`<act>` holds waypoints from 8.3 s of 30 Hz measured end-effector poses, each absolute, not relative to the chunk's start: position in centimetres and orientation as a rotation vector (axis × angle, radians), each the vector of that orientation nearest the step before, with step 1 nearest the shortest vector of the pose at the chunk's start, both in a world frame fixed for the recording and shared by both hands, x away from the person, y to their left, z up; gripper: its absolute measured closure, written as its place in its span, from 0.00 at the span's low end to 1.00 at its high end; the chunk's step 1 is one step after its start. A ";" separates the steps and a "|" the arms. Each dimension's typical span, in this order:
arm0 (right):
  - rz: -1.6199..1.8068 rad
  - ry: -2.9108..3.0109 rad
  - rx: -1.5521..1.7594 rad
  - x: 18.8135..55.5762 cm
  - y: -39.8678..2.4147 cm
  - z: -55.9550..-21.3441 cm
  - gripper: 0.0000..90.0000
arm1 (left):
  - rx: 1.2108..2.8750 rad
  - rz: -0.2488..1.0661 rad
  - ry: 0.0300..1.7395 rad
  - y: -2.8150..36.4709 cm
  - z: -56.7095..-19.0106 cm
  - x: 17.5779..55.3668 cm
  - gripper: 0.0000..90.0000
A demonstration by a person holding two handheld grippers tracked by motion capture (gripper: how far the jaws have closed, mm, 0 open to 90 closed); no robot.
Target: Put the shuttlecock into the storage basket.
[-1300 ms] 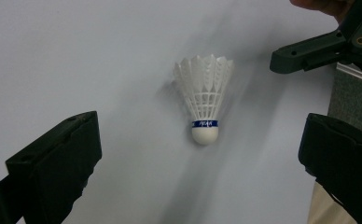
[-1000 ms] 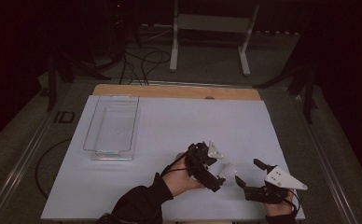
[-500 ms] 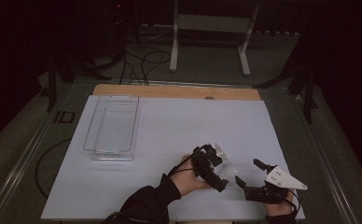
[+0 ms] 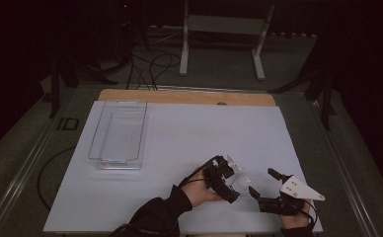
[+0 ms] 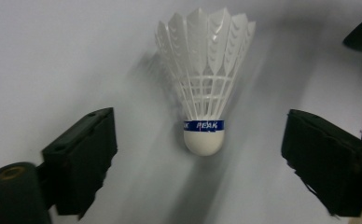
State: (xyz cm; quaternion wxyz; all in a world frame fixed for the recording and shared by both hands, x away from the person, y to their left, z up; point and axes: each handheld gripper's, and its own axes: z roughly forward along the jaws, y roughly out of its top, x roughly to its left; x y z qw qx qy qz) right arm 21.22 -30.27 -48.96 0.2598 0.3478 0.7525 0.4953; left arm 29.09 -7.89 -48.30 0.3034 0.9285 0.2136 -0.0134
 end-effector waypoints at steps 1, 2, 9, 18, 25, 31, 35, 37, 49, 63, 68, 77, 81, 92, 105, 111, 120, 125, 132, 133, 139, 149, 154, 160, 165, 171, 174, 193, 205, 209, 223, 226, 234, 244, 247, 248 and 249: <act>1.343 2.038 0.942 21.2 -30.3 -49.0 0.10 | 2.464 -0.041 0.559 -7.9 -48.4 29.1 0.18; 1.343 2.038 0.942 21.2 -30.3 -49.0 0.10 | 2.464 -0.041 0.559 -7.9 -48.4 29.1 0.20; 1.343 2.043 0.939 21.3 -30.2 -49.0 0.10 | 2.513 -0.047 0.547 -8.3 -49.2 28.9 0.31; 1.343 2.046 0.943 21.3 -30.2 -49.0 0.10 | 2.550 -0.062 0.555 -8.8 -49.8 28.8 0.44; 1.343 2.047 0.942 21.3 -30.3 -49.0 0.10 | 2.572 -0.046 0.526 -9.2 -50.0 28.8 0.55; 1.344 2.048 0.944 21.3 -30.2 -49.0 0.10 | 2.594 -0.030 0.497 -9.3 -50.3 28.8 0.66; 1.336 2.048 0.952 21.4 -30.3 -49.1 0.10 | 2.599 -0.025 0.495 -9.3 -50.3 28.9 0.72; 1.334 2.049 0.952 21.4 -30.3 -49.1 0.10 | 2.604 -0.024 0.491 -9.3 -50.2 29.0 0.73; 1.338 2.039 0.947 21.3 -30.3 -49.0 0.10 | 2.631 -0.051 0.484 -8.7 -49.7 29.2 0.74; 1.334 2.038 0.952 21.3 -30.3 -49.0 0.10 | 2.655 -0.104 0.423 -7.3 -48.6 29.1 0.74; 1.339 2.043 0.952 21.3 -30.2 -49.1 0.10 | 2.665 -0.108 0.406 -7.1 -48.3 29.0 0.74; 1.339 2.046 0.956 21.5 -30.2 -49.2 0.10 | 2.680 -0.123 0.402 -5.7 -47.5 29.3 0.74; 1.342 2.048 0.956 21.5 -30.1 -49.2 0.10 | 2.698 -0.124 0.386 -5.2 -47.1 29.2 0.74; 1.349 2.065 0.952 21.7 -30.0 -49.4 0.10 | 2.719 -0.141 0.388 -3.6 -46.2 29.4 0.74; 1.339 2.062 0.952 21.7 -30.0 -49.4 0.10 | 2.719 -0.122 0.385 -2.0 -44.7 29.4 0.74; 1.338 2.059 0.948 21.6 -30.0 -49.4 0.10 | 2.699 -0.095 0.380 -1.0 -42.9 29.8 0.74; 1.338 2.056 0.944 21.5 -30.0 -49.2 0.10 | 2.692 -0.083 0.391 0.9 -41.4 30.2 0.74; 1.336 2.054 0.941 21.5 -30.0 -49.2 0.10 | 2.689 -0.080 0.412 1.7 -41.0 30.4 0.74; 1.336 2.055 0.946 21.5 -30.0 -49.2 0.10 | 2.684 -0.059 0.437 3.0 -40.2 30.8 0.74; 1.336 2.055 0.946 21.5 -30.0 -49.2 0.10 | 2.684 -0.059 0.437 3.0 -40.2 30.8 0.74; 1.336 2.053 0.945 21.4 -30.0 -49.1 0.10 | 2.679 -0.046 0.449 3.7 -39.4 31.0 0.74; 1.340 2.053 0.945 21.4 -30.0 -49.1 0.10 | 2.671 -0.023 0.491 5.1 -38.3 31.5 0.74; 1.340 2.052 0.945 21.4 -30.0 -49.1 0.10 | 2.667 -0.022 0.525 5.7 -37.7 31.8 0.74; 1.346 2.056 0.942 21.4 -30.0 -49.1 0.10 | 2.663 -0.027 0.544 6.5 -37.0 32.2 0.74; 1.342 2.055 0.943 21.4 -30.0 -49.1 0.10 | 2.646 -0.036 0.567 7.0 -36.6 32.4 0.74; 1.342 2.052 0.946 21.4 -30.0 -49.1 0.10 | 2.639 -0.021 0.582 7.9 -35.9 32.6 0.74; 1.344 2.055 0.944 21.5 -29.9 -49.1 0.10 | 2.629 -0.019 0.595 8.4 -35.6 32.8 0.74; 1.341 2.055 0.943 21.4 -29.9 -49.1 0.10 | 2.559 0.019 0.672 12.4 -33.6 33.2 0.74; 1.336 2.056 0.942 21.4 -29.9 -49.1 0.10 | 2.523 0.047 0.726 15.1 -32.9 33.1 0.74; 1.335 2.059 0.942 21.5 -29.8 -49.1 0.10 | 2.508 0.062 0.748 16.1 -32.6 33.1 0.74; 1.338 2.058 0.943 21.4 -29.8 -49.1 0.10 | 2.468 0.088 0.831 19.2 -32.3 33.1 0.74; 1.337 2.058 0.941 21.4 -29.8 -49.1 0.10 | 2.466 0.096 0.846 19.7 -32.4 33.1 0.74; 1.339 2.059 0.944 21.5 -29.8 -49.1 0.10 | 2.447 0.108 0.898 21.7 -32.5 33.0 0.74; 1.336 2.061 0.945 21.5 -29.7 -49.2 0.10 | 2.433 0.140 0.947 23.6 -32.2 32.6 0.74; 1.335 2.063 0.944 21.5 -29.7 -49.2 0.10 | 2.433 0.140 0.955 24.2 -32.4 32.5 0.74; 1.334 2.063 0.941 21.5 -29.7 -49.2 0.10 | 2.433 0.143 0.962 24.3 -32.4 32.4 0.74; 1.334 2.064 0.941 21.5 -29.7 -49.2 0.10 | 2.430 0.146 0.967 24.5 -32.4 32.4 0.74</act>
